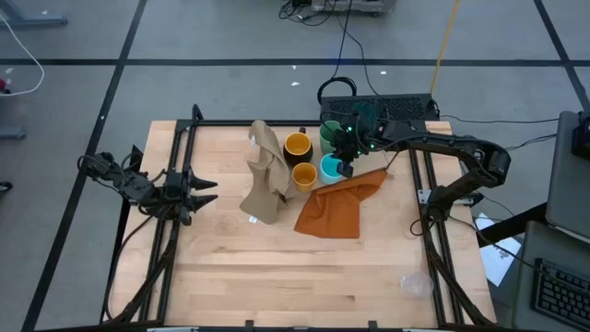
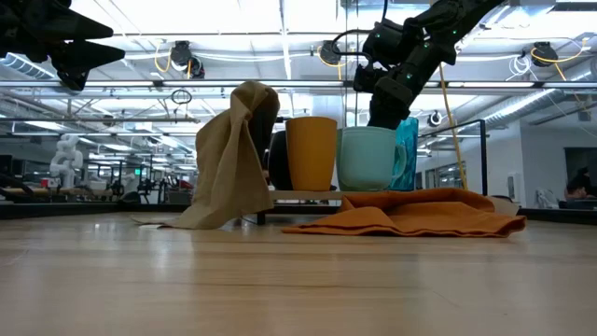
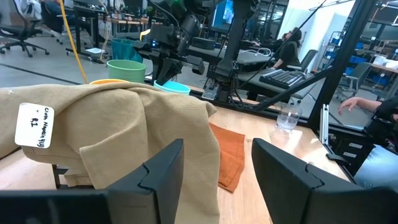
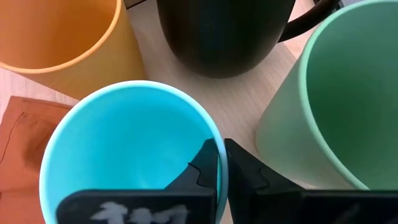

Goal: Stack small to large cups/mugs on shelf
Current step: Put the light blue mug on the shelf

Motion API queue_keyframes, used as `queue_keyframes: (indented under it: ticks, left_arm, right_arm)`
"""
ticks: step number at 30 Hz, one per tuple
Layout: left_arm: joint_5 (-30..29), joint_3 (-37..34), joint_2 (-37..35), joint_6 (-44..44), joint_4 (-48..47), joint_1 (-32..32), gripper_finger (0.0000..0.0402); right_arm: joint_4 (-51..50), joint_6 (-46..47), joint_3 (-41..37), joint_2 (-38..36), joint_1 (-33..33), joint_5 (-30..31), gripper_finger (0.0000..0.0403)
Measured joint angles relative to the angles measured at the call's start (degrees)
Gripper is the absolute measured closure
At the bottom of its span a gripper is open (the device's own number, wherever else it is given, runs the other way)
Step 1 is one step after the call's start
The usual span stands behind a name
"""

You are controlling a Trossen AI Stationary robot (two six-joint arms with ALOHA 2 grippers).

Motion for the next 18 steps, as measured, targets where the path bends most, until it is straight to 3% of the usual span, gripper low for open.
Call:
queue_keyframes:
  ticks: [9, 18]
  left_arm:
    - [0.0, 0.0, 0.0, -0.1, -0.8, 0.0, 0.0211]
    - [0.0, 0.0, 0.0, -0.3, -1.3, 0.0, 0.0211]
  right_arm:
    - [0.2, 0.0, 0.0, 0.0, 0.0, 0.0, 0.0394]
    - [0.3, 0.6, 0.0, 0.0, 0.0, 0.0, 0.034]
